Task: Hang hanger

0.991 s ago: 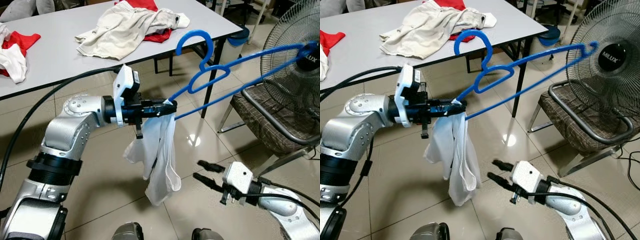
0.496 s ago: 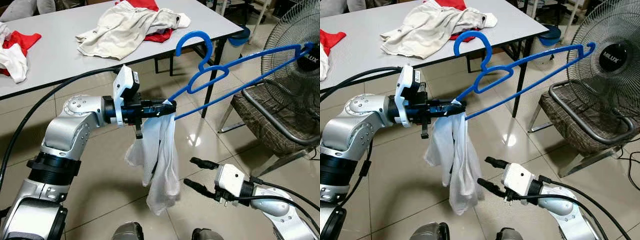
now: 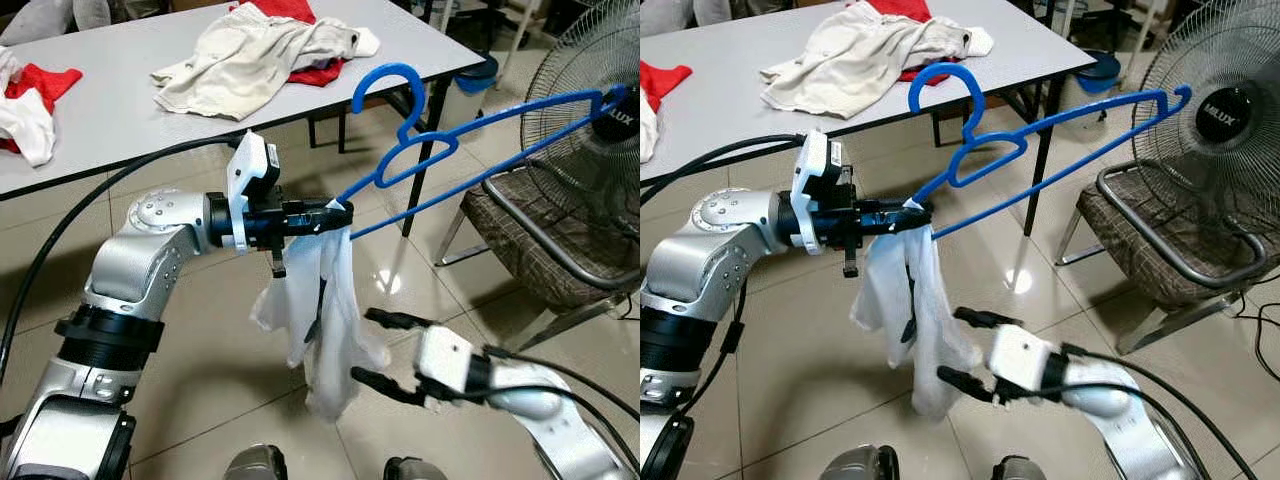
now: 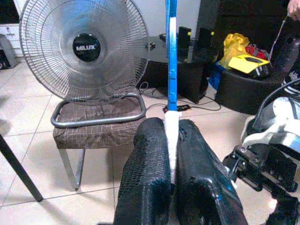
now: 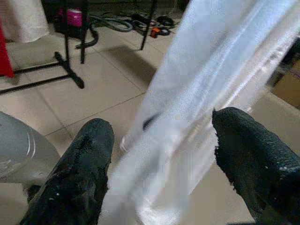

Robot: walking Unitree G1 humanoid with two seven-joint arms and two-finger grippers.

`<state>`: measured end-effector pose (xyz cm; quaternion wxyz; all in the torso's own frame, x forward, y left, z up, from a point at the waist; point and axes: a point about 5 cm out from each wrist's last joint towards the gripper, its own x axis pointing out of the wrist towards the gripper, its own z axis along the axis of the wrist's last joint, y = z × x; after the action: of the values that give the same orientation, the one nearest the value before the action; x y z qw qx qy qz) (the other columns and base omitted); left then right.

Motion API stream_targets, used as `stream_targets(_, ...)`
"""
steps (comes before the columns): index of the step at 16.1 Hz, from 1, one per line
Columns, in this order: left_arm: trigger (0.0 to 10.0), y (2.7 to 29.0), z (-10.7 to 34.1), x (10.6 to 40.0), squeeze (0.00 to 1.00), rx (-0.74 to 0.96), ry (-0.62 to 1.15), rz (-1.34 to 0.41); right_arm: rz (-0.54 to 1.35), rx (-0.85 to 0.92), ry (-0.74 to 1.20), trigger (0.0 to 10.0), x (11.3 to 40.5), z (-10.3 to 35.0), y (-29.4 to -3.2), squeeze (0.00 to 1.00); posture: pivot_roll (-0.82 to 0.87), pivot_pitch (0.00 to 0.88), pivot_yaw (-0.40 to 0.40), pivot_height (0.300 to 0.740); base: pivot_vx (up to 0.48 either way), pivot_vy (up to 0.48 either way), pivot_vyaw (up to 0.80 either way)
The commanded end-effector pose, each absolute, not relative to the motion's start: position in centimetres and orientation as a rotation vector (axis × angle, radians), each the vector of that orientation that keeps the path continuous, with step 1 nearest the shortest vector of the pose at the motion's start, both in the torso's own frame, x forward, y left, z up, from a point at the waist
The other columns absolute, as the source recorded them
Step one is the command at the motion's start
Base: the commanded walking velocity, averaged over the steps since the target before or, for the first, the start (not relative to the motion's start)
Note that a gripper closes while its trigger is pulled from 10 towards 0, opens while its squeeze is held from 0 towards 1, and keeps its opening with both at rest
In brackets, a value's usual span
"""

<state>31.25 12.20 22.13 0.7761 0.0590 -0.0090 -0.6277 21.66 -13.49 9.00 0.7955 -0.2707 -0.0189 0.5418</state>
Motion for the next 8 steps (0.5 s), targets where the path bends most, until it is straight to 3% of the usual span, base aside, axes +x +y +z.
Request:
stream_targets(1, 0.0, 12.0, 23.0, 31.4, 0.00, 0.160, -0.049, -1.365, 1.200, -0.586, -0.006, 10.0, 21.8, 8.4, -12.9, 0.00, 0.02, 0.093, 0.093, 0.740, 0.000, 0.000, 0.00)
stream_targets(8, 0.0, 11.9, 23.3, 31.5, 0.00, 0.159, -0.061, -1.363, 1.287, -0.584, 0.181, 10.0, 22.9, 5.1, -12.5, 0.00, 0.04, 0.101, 0.081, 0.740, 0.000, 0.000, 0.00)
